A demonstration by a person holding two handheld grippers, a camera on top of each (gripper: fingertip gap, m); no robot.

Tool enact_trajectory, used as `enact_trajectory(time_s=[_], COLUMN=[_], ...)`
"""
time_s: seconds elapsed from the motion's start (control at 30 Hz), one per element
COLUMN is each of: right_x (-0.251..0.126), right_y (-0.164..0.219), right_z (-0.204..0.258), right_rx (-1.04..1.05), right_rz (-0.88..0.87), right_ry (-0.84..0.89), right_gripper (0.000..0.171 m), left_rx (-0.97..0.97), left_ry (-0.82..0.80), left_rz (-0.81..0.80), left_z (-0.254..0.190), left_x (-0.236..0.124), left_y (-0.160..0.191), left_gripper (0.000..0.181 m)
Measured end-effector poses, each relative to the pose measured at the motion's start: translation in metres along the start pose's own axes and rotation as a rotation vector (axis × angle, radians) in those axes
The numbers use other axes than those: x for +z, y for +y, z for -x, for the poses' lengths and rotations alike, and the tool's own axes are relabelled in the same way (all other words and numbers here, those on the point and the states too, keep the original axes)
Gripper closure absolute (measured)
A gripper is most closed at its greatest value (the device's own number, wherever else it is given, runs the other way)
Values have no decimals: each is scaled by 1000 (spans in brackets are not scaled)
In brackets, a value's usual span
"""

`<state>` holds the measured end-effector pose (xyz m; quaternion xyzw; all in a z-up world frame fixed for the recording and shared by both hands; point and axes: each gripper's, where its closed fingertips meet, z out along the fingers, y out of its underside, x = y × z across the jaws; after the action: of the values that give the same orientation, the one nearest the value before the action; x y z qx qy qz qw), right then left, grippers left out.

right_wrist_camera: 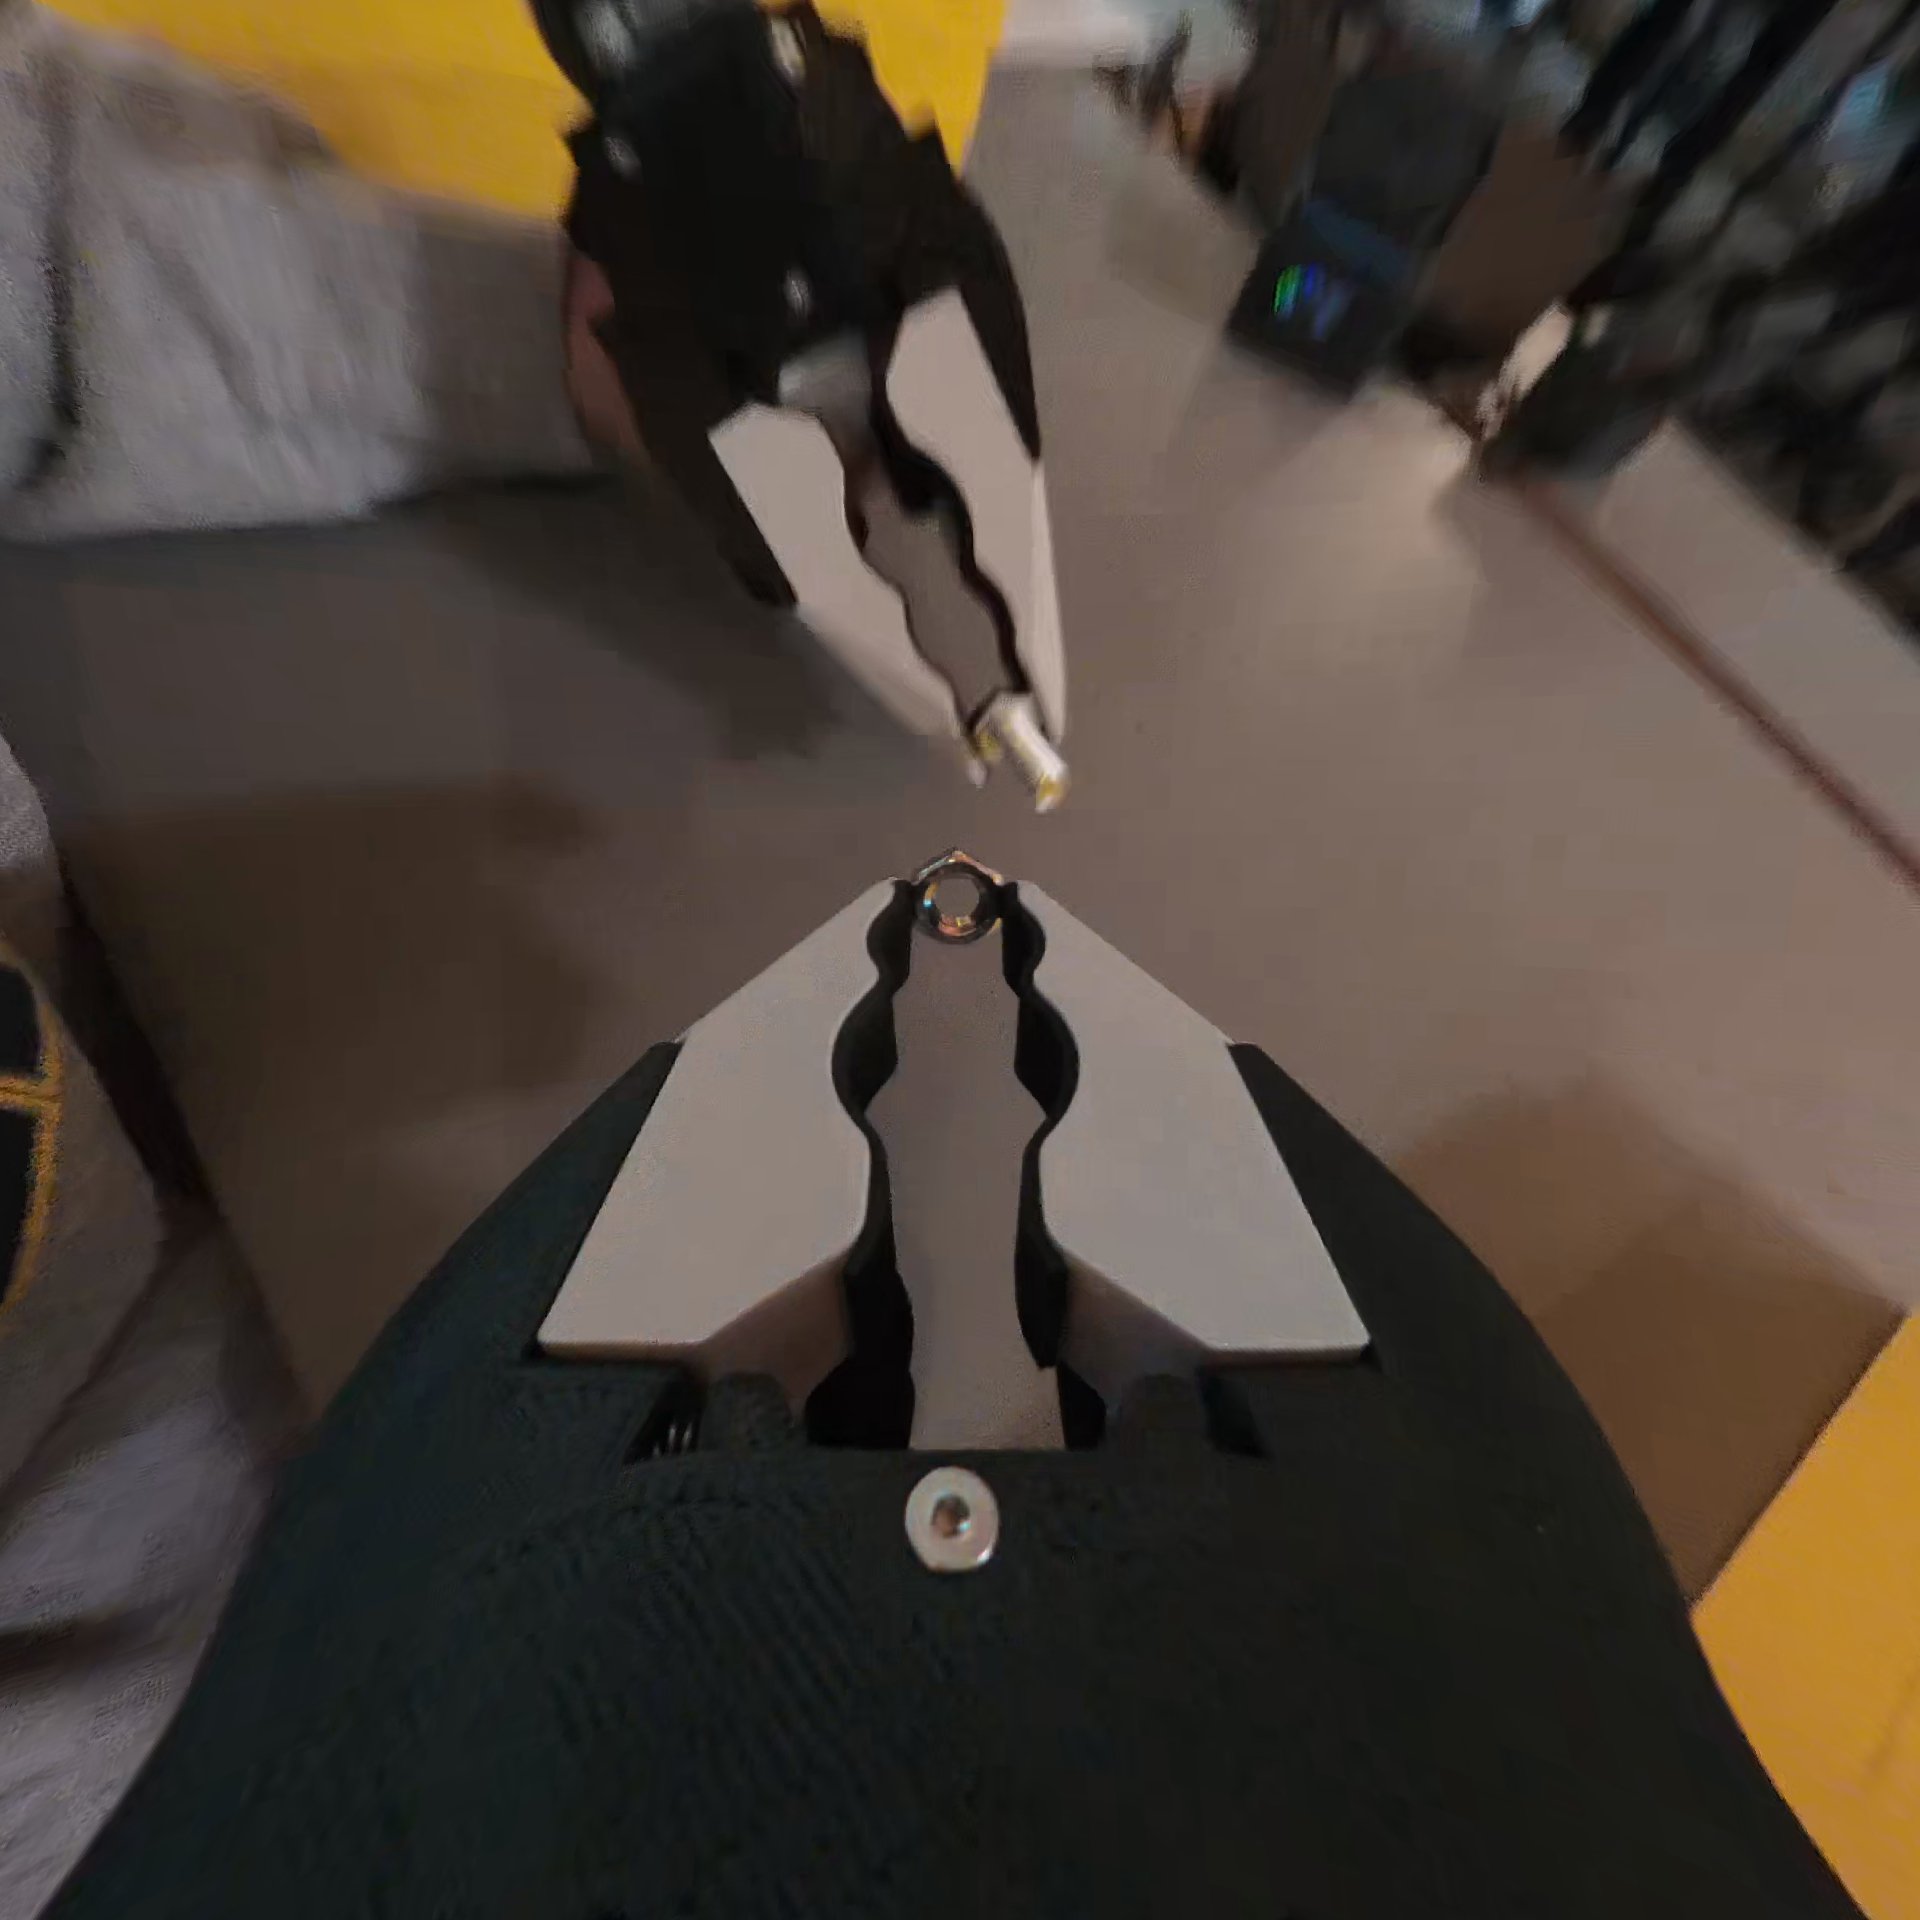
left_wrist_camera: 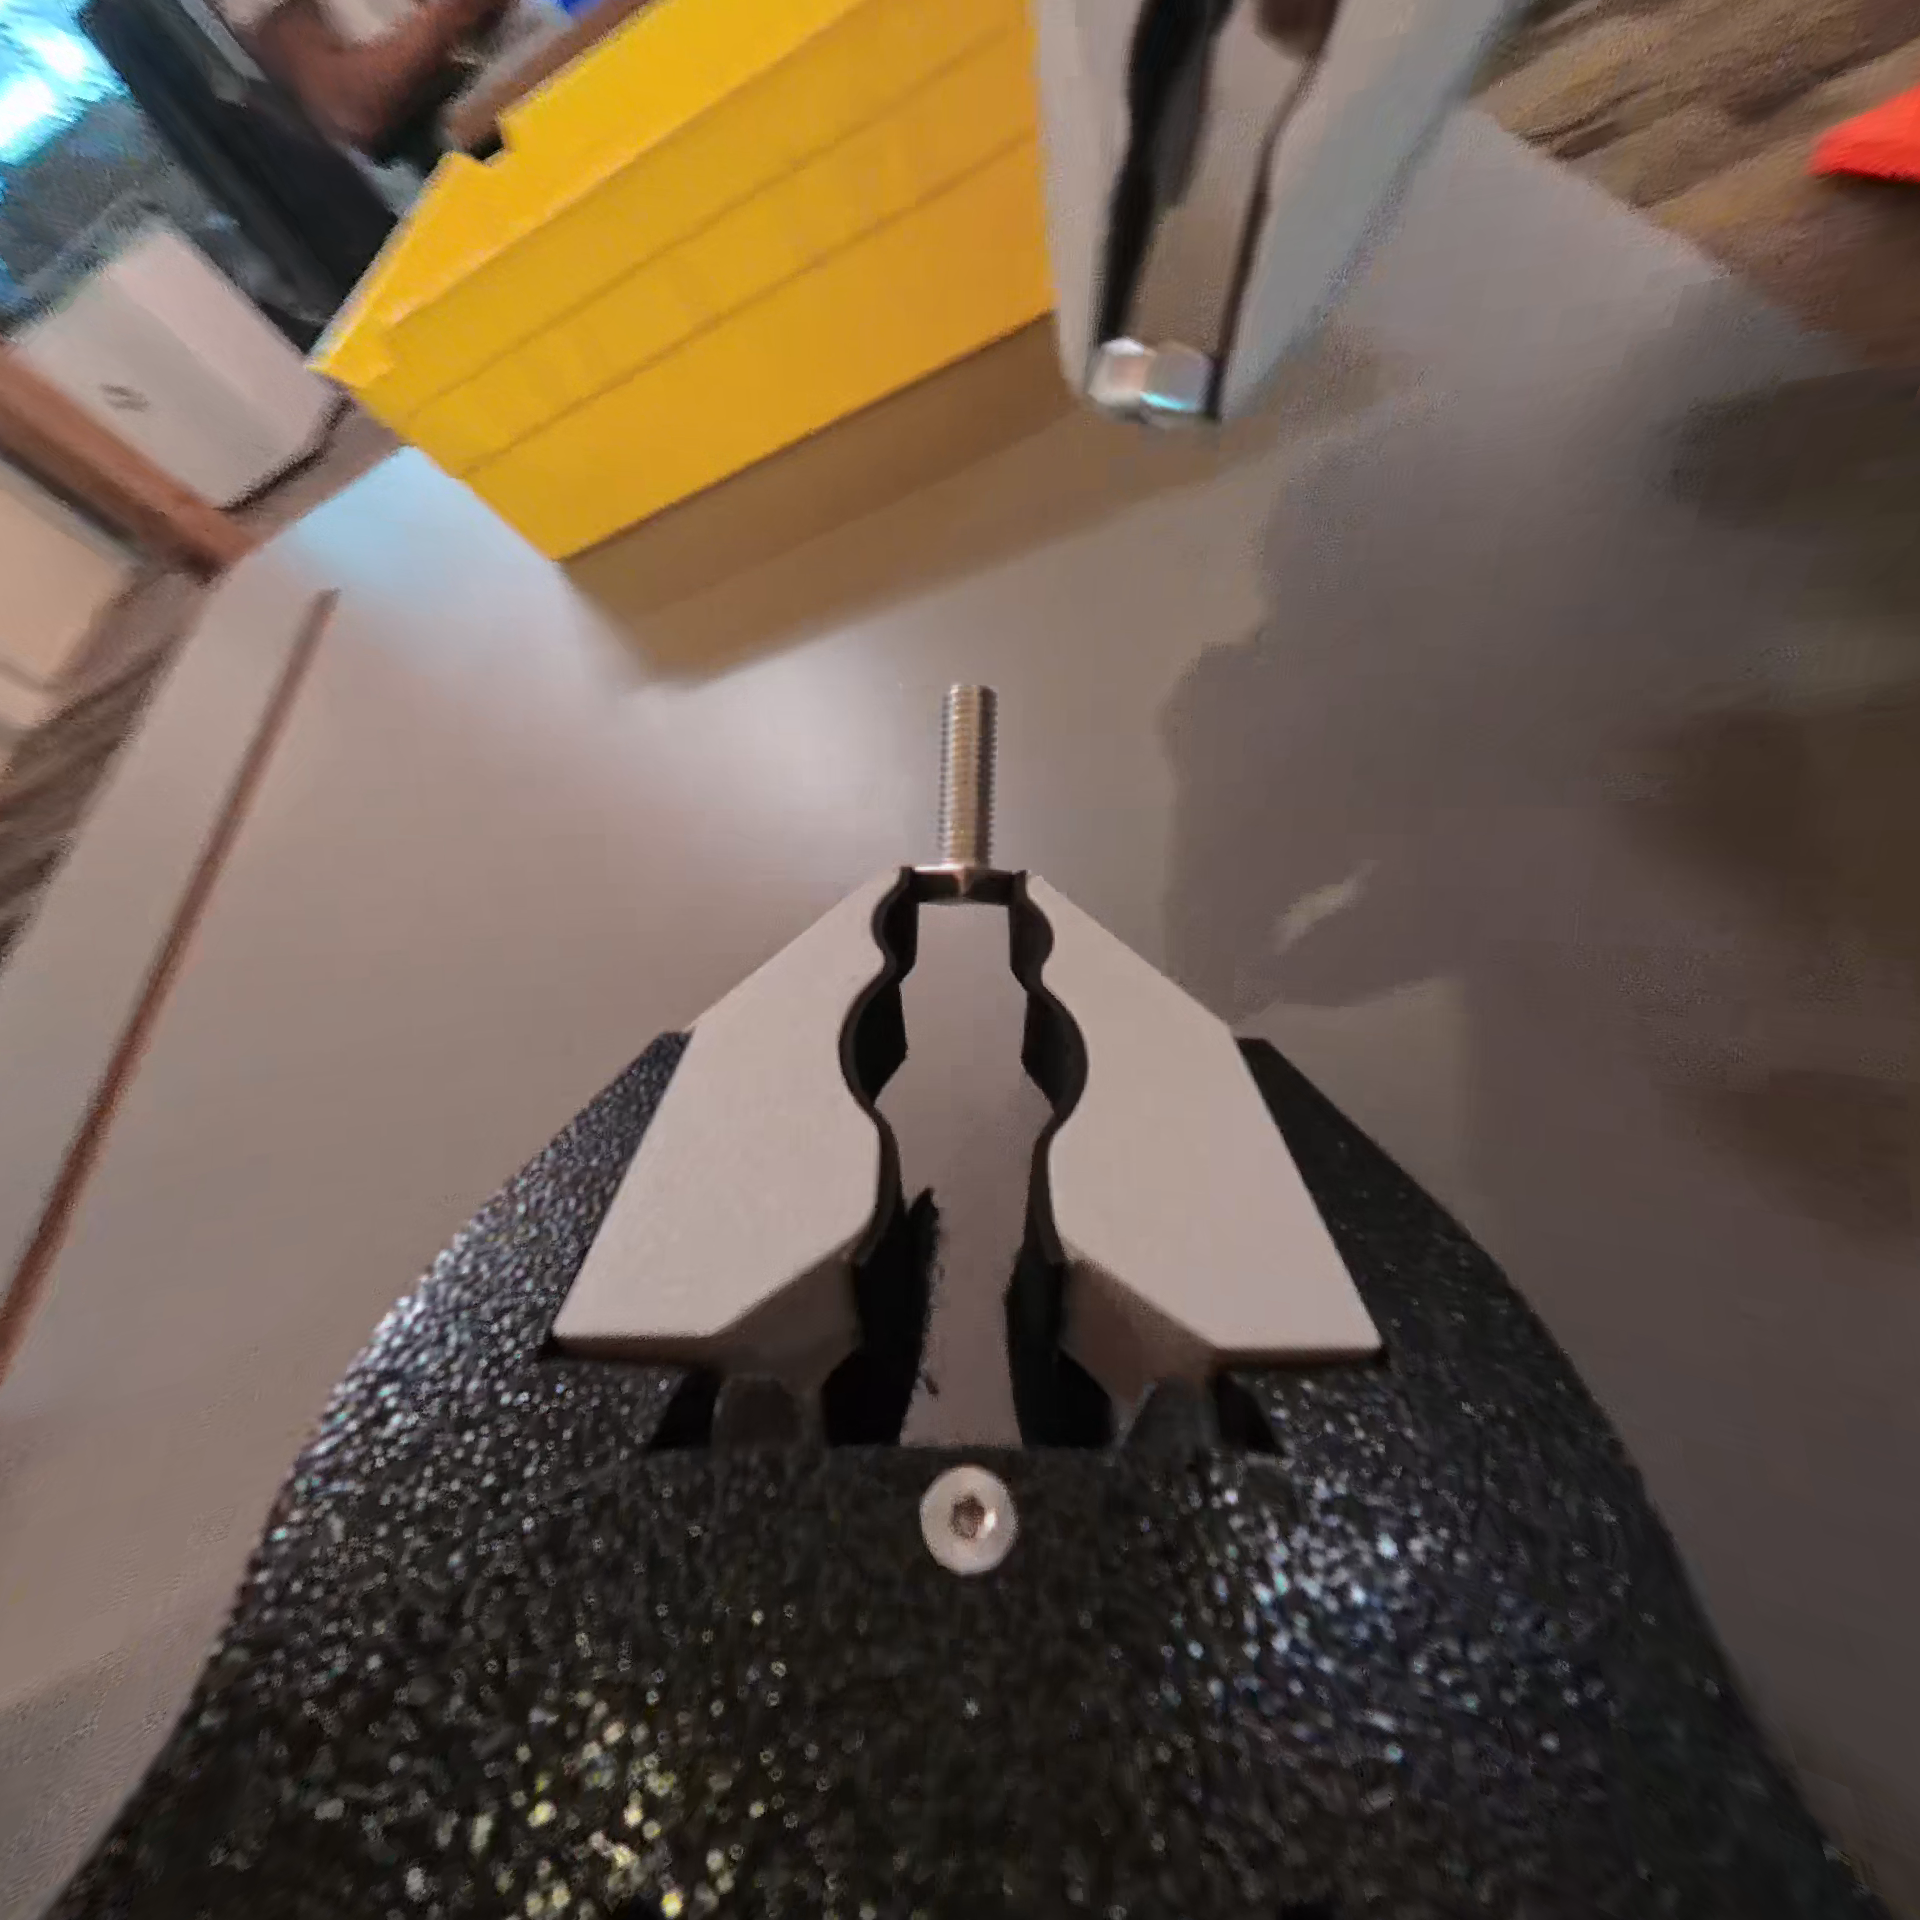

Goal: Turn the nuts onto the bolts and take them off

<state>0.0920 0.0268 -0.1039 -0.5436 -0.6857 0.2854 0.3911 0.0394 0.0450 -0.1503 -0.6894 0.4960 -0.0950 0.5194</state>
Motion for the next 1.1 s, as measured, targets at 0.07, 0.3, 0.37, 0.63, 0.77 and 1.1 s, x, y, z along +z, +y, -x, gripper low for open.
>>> enact_trajectory(time_s=[0.07,0.3,0.37,0.63,0.77,1.1], right_x=[-2,18,22,22,15,6], right_y=[-4,14,20,15,2,-11], right_z=[1,24,27,34,36,33], right_rx=[-84,-222,-236,-202,-119,-88], right_rz=[-110,-146,-134,-218,-337,-467], right_ry=[-9,-107,-125,-193,-242,-229], right_gripper=[155,155,155,155,155,155], left_rx=[-7,-43,-63,-112,-182,-297], left_ry=[112,309,335,413,471,530], left_rz=[8,26,10,-53,-142,-204], left_z=[-17,-49,-52,-58,-58,-57], left_x=[2,8,7,-1,-12,-19], left_y=[2,3,1,-9,-23,-34], left_gripper=[166,166,166,166,166,166])
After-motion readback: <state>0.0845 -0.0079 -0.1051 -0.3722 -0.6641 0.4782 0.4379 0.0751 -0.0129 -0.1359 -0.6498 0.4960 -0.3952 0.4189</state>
